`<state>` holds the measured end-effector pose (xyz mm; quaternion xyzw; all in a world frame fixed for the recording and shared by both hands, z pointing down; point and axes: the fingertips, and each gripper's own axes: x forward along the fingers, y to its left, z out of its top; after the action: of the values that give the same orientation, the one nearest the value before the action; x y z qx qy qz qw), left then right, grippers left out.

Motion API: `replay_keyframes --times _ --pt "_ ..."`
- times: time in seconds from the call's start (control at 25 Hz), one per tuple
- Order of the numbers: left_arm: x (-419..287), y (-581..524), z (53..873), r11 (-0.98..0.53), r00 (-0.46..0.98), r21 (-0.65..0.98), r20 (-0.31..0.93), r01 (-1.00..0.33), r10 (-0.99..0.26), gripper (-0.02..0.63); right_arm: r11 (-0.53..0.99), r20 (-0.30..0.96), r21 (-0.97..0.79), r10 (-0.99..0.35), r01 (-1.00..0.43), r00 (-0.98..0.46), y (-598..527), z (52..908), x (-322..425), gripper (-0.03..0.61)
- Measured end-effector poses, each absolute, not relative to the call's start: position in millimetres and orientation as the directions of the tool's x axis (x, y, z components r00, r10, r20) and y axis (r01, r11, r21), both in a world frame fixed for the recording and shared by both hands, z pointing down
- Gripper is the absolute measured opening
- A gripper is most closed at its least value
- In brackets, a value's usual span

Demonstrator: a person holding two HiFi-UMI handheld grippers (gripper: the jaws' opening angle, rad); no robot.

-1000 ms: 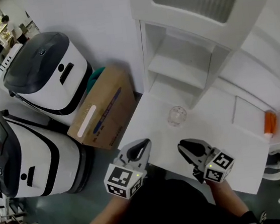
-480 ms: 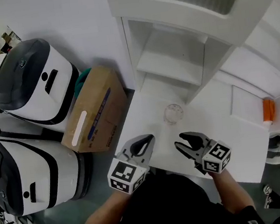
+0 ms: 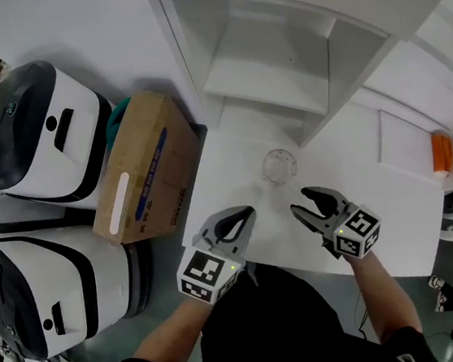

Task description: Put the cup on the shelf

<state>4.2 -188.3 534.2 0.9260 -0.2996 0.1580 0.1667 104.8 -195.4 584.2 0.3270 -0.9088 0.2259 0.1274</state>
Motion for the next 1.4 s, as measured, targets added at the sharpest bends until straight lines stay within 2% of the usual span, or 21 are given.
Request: replay_keyframes --times 0.24,0.48,1.0,1.08,1.2,1.4 --pt "11 -191 556 -0.752 0.771 0.244 0.395 -0.612 -0.500 0.017 0.631 0.410 -0.369 -0.548 -0.682 -0.729 -214 626 120 0.173" --pt "21 -199 579 -0.757 0.775 0.241 0.388 -0.608 -0.499 0.016 0.667 0.446 -0.328 -0.515 -0.669 -0.732 -222 645 114 0.178" --pt "23 -191 600 -0.739 0.760 0.255 0.423 -0.623 -0.495 0.017 0.657 0.433 -0.388 -0.490 -0.647 -0.757 -231 664 96 0.178" --pt "18 -188 601 -0.729 0.751 0.259 0.431 -0.634 -0.500 0.016 0.656 0.432 -0.391 -0.488 -0.645 -0.758 -234 666 92 0.157" --pt "12 -185 599 -0.719 0.740 0.256 0.441 -0.646 -0.509 0.015 0.659 0.437 -0.393 -0.480 -0.641 -0.761 -236 669 87 0.078" --pt "-1 -179 590 -0.707 0.723 0.245 0.456 -0.663 -0.520 0.015 0.626 0.421 -0.433 -0.497 -0.649 -0.759 -240 670 84 0.055"
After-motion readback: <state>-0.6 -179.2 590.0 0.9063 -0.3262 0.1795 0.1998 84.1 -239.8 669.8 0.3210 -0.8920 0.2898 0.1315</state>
